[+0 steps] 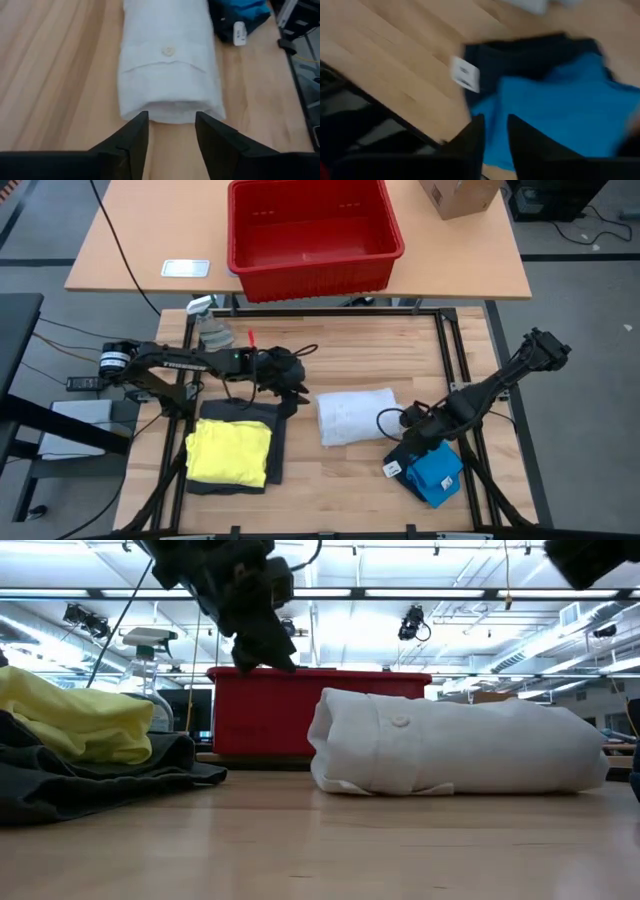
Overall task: Fold Laundry from Bin
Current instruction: Stack the white shirt on top of the stacked shorts
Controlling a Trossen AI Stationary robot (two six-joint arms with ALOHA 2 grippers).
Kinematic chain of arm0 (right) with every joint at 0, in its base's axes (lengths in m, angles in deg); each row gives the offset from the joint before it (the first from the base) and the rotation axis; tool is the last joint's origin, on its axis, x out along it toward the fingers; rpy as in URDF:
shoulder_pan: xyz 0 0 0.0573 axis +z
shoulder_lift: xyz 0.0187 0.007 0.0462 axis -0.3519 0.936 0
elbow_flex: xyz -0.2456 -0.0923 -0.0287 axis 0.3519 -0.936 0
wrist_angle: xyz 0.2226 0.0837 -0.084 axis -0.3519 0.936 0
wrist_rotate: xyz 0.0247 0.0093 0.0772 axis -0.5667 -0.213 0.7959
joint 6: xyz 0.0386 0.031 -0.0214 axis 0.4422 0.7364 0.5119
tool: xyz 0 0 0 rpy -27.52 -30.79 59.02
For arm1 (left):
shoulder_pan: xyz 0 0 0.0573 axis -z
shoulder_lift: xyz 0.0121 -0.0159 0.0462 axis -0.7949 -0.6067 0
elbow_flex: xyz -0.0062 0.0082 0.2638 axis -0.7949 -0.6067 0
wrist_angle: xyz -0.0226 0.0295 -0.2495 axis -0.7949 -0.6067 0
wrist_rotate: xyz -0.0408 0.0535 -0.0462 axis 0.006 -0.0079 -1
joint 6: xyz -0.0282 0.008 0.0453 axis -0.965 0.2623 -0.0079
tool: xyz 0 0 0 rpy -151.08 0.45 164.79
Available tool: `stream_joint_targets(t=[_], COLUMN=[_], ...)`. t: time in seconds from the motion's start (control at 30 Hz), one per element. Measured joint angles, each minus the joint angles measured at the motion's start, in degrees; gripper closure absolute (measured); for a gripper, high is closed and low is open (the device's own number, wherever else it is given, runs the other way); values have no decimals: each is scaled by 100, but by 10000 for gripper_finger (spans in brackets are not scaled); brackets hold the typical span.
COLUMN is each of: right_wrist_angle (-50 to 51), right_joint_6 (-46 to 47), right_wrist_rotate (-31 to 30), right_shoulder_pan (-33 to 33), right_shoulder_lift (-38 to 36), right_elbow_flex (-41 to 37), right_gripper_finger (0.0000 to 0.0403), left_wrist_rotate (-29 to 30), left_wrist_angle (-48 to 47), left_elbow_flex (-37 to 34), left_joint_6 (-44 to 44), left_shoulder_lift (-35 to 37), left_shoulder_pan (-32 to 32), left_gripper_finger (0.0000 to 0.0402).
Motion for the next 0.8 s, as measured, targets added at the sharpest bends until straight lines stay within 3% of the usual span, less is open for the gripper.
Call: stream_joint_targets(t=[0.23, 0.57, 0.63, 0.8], right_wrist_angle=[1480, 1034, 771, -253], right_joint_6=[214, -64, -71, -74], right_wrist_rotate=[107, 500, 673, 668], right_shoulder_pan=[141, 106, 84, 12], right_shoulder_lift=[2, 15, 12, -1], right_elbow_flex=[218, -835, -1179, -1962], right_gripper_finger=[218, 27, 10, 23], left_wrist_rotate=[-7, -5, -5, -5], left_wrist_angle=[-15, -514, -593, -744], left_elbow_flex=[2, 2, 2, 2], left_joint_6=[-9, 24, 20, -7], left_shoulder_lift=[83, 90, 90, 87], left_shoulder_pan=[108, 99, 98, 97], left_gripper_finger=[201, 169, 168, 168])
